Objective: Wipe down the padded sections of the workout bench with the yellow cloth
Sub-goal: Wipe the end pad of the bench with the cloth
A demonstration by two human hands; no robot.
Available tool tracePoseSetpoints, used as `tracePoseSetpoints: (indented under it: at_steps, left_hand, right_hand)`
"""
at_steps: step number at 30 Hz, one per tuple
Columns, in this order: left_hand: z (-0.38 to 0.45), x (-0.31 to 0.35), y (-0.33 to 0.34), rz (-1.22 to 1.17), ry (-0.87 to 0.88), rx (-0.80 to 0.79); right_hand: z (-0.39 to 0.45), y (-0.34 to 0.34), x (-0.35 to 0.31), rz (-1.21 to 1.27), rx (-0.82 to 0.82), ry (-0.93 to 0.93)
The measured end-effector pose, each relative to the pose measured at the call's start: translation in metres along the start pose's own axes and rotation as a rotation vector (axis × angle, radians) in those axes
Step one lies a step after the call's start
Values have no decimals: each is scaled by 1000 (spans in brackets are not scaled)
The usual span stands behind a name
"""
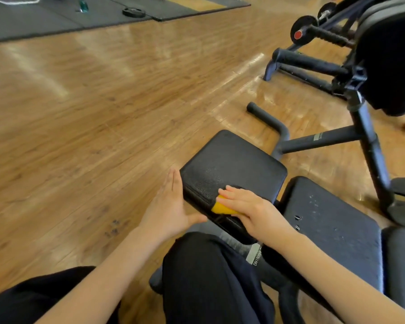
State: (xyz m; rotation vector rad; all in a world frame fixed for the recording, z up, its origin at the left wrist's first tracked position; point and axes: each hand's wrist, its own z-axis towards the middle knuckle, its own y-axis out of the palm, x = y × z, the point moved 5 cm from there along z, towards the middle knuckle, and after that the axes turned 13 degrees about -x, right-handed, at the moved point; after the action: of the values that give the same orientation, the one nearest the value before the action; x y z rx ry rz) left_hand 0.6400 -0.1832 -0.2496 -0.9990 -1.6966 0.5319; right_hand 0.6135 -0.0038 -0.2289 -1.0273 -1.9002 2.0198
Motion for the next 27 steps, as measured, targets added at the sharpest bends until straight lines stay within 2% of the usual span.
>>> tracePoseSetpoints:
  at_steps: [4,9,14,17,23,27]
  left_hand:
    - [-4,2,2,10,0,30]
    - [2,7,3,-4,-31,48]
    - [7,9,2,4,-22,86]
    - [11,8,0,12,-22,68]
    - [11,9,1,45,-34,67]
    - [11,10,0,63,-54,52]
  right_hand:
    - [-38,-2,18,142,-9,61]
    - [38,-42,6,130,111,73]
    - [117,-29,2,62,-78,116]
    - [88,-22,19,146,-31,144]
    - [-45,-16,50,146,70,264]
    - [-27,-35,49,227,115,295]
